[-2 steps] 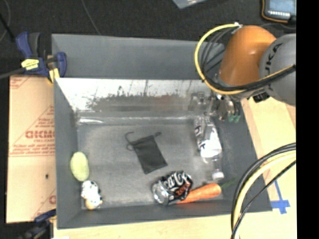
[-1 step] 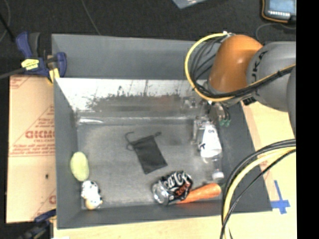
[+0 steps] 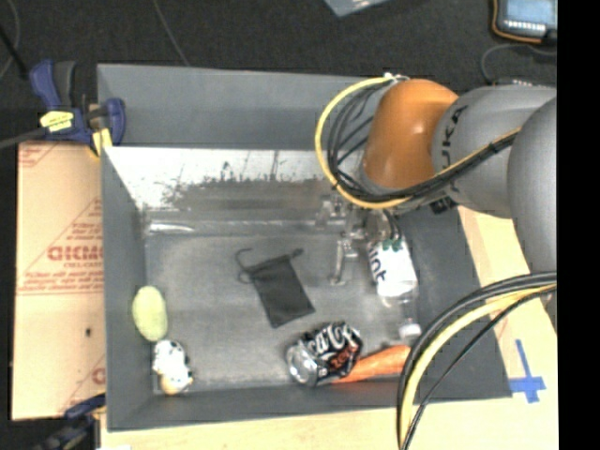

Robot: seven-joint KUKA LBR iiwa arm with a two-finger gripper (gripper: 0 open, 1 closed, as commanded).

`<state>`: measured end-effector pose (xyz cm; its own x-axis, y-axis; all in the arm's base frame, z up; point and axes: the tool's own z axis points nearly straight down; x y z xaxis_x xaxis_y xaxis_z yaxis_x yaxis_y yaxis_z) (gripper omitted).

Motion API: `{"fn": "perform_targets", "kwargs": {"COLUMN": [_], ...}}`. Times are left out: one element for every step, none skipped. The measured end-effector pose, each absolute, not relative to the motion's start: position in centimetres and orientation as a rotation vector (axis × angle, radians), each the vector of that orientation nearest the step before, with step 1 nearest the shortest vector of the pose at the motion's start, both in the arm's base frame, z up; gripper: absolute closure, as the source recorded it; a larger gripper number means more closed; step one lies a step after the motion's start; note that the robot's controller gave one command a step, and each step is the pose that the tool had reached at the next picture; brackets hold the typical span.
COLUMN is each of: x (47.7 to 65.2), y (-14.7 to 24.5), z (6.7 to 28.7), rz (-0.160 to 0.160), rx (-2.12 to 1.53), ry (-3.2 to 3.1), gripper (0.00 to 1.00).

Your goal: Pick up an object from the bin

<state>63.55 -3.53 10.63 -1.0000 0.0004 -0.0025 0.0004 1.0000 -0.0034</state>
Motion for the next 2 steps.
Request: {"fn": "perform_targets", "kwargs": {"x": [63.0,64.2], "y": [-0.1,0.9], "z": [9.3,9.6], "rz": [-0.002,-0.005], "rx": [0.018,0.193], "ry": [3.122,3.127], "gripper": [0.00,0.00]}}
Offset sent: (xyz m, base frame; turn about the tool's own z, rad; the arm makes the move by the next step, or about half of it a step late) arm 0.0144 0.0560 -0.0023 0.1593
